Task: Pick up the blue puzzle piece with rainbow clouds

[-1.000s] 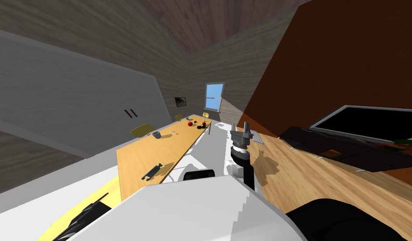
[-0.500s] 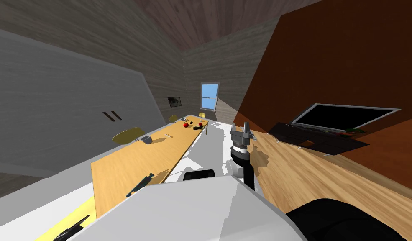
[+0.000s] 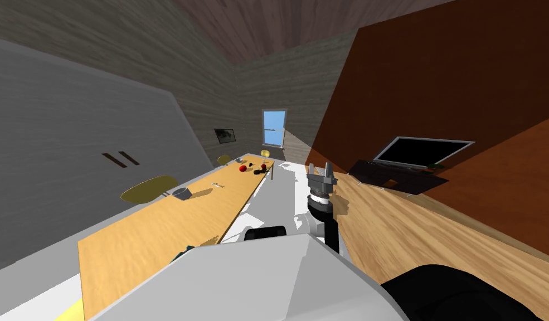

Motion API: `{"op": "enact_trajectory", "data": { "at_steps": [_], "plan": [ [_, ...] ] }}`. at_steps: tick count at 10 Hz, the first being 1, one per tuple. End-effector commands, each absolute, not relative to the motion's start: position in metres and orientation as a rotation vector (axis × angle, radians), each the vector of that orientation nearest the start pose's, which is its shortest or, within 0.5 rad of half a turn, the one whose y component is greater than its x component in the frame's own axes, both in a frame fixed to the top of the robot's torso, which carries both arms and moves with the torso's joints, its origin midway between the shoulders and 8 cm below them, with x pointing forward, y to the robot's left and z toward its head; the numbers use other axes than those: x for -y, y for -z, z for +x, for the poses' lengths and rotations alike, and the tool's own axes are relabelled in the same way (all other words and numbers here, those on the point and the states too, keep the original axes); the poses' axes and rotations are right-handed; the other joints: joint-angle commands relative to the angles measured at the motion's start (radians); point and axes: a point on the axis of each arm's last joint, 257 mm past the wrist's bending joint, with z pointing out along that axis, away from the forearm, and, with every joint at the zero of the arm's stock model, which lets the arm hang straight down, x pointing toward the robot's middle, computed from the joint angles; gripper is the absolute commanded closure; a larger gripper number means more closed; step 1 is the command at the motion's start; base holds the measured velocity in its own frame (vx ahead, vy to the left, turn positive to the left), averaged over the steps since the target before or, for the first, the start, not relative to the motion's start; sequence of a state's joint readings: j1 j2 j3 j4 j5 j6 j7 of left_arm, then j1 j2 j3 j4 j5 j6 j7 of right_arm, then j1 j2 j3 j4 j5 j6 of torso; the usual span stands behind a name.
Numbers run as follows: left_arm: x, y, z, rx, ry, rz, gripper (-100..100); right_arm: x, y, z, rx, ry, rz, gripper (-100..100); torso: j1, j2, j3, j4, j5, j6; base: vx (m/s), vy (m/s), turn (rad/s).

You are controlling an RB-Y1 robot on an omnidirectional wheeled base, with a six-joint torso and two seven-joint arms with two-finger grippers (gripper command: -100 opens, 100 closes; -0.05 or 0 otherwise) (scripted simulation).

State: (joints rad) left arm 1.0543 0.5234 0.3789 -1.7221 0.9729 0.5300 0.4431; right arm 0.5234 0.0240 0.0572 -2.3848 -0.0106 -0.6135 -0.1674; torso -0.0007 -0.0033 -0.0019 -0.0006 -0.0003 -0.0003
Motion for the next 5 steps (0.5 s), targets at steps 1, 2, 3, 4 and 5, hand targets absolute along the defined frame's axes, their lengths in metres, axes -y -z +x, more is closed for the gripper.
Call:
{"op": "enact_trajectory", "data": {
  "at_steps": [1,2,3,4,5],
  "plan": [
    [-0.557,0.435,0.0,-0.536,0.38,-2.724,-100,0.262,-0.082,0.299,-0.406,-1.555,0.576,0,0.0,0.0,0.0,0.0,0.0,0.0,0.043,0.004,-0.099],
    [-0.556,0.438,-0.014,-0.503,0.346,-2.764,-100,0.262,-0.082,0.299,-0.406,-1.554,0.576,0,0.0,0.001,0.0,0.0,0.0,-0.001,0.044,-0.002,-0.165],
    [-0.554,0.439,-0.016,-0.505,0.338,-2.774,-100,0.262,-0.082,0.299,-0.406,-1.555,0.576,0,0.0,0.001,0.0,0.0,0.0,0.0,0.041,0.008,-0.088],
    [-0.553,0.441,-0.028,-0.473,0.306,-2.812,-100,0.262,-0.082,0.299,-0.406,-1.554,0.576,0,0.0,0.001,0.001,0.0,0.0,-0.001,0.055,0.011,-0.178],
    [-0.551,0.442,-0.03,-0.475,0.298,-2.821,-100,0.262,-0.082,0.299,-0.406,-1.555,0.576,0,0.0,0.0,0.0,0.0,0.0,0.0,0.05,0.011,-0.086]
  ]
}}
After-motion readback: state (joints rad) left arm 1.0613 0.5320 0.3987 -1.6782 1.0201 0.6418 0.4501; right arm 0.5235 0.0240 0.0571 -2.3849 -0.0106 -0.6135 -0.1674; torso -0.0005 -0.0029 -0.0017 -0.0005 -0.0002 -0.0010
